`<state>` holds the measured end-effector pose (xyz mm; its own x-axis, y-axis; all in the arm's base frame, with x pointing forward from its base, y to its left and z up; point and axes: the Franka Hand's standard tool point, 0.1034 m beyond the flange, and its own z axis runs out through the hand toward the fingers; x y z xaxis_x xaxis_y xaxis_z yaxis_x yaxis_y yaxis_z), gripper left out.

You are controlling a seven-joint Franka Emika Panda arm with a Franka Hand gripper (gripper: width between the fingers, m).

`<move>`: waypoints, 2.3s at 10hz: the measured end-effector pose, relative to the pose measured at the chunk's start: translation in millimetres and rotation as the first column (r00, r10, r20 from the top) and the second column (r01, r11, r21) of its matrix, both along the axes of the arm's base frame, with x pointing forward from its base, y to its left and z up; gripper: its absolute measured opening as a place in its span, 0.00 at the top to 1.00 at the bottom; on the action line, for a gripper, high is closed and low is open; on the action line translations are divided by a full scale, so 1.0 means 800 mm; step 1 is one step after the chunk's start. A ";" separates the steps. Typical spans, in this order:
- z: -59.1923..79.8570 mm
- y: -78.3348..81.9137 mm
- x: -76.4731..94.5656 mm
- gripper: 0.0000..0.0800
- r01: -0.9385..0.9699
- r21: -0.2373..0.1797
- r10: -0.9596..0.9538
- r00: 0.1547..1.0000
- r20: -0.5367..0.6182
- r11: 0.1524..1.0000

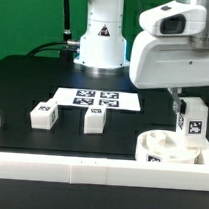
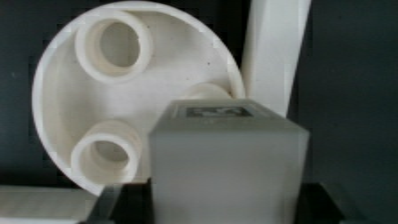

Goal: Assemble stool

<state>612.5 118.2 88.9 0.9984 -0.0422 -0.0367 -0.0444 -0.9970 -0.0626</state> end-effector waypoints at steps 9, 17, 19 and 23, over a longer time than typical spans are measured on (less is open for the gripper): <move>-0.004 0.010 0.003 0.58 0.847 0.037 -0.842 0.532 -0.094 0.531; 0.009 0.023 0.005 0.19 0.667 0.064 -0.660 0.744 -0.104 0.742; 0.008 0.023 0.005 0.19 0.503 0.087 -0.497 0.864 -0.075 0.860; 0.013 0.021 0.008 0.19 -0.081 0.065 0.080 0.997 0.022 0.995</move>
Offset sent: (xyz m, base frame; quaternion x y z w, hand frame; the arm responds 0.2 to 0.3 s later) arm -0.0084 0.0029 -0.0055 0.0219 0.0093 0.3496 0.9366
